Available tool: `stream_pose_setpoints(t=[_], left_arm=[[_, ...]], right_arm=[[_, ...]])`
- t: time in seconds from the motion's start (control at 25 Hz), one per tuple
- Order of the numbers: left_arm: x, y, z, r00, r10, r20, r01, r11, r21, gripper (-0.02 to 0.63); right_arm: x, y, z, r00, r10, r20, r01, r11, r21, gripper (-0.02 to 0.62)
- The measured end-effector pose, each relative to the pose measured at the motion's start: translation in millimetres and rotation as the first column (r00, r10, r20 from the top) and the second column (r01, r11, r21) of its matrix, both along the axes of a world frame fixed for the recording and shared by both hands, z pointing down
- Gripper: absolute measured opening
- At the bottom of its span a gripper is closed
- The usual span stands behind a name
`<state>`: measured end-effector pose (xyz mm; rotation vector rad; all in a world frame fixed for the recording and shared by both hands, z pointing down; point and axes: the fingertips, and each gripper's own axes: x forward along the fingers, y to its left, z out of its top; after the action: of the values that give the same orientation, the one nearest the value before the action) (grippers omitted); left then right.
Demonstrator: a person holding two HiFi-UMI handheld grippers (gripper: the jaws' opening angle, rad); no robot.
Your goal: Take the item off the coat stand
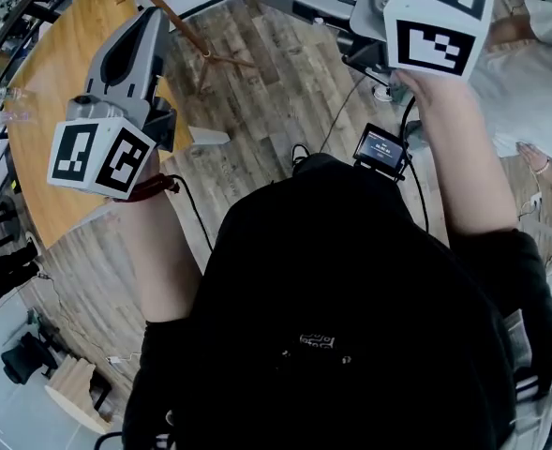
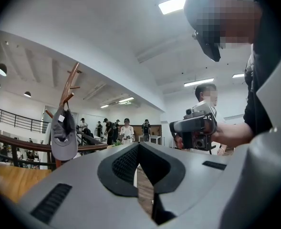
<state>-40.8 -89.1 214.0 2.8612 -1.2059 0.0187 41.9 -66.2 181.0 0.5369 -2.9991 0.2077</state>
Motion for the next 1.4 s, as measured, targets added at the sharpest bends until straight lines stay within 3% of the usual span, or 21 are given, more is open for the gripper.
stream_pose_setpoints(t=[0.48, 0.96, 1.4], left_arm=[[33.4, -27.1, 10.0, 0.999, 0.012, 0.030, -0.011, 1.000, -0.024, 0.005], [-1.2, -88.6, 11.5, 1.000, 0.006, -0.009, -0.006, 1.000, -0.018, 0.005], [-68.1, -183.0, 4.4, 0.999, -0.014, -0.032, 0.014, 1.000, 0.012, 0.005]], right_arm=[[32.4, -30.9, 18.4, 0.999, -0.021, 0.043, 0.022, 0.999, -0.027, 0.017], [-4.2, -85.7, 17.2, 0.999, -0.038, -0.011, 0.038, 0.999, -0.024, 0.018], [-71.8, -176.3, 19.5, 0.997, -0.067, -0.022, 0.066, 0.997, -0.032, 0.018]])
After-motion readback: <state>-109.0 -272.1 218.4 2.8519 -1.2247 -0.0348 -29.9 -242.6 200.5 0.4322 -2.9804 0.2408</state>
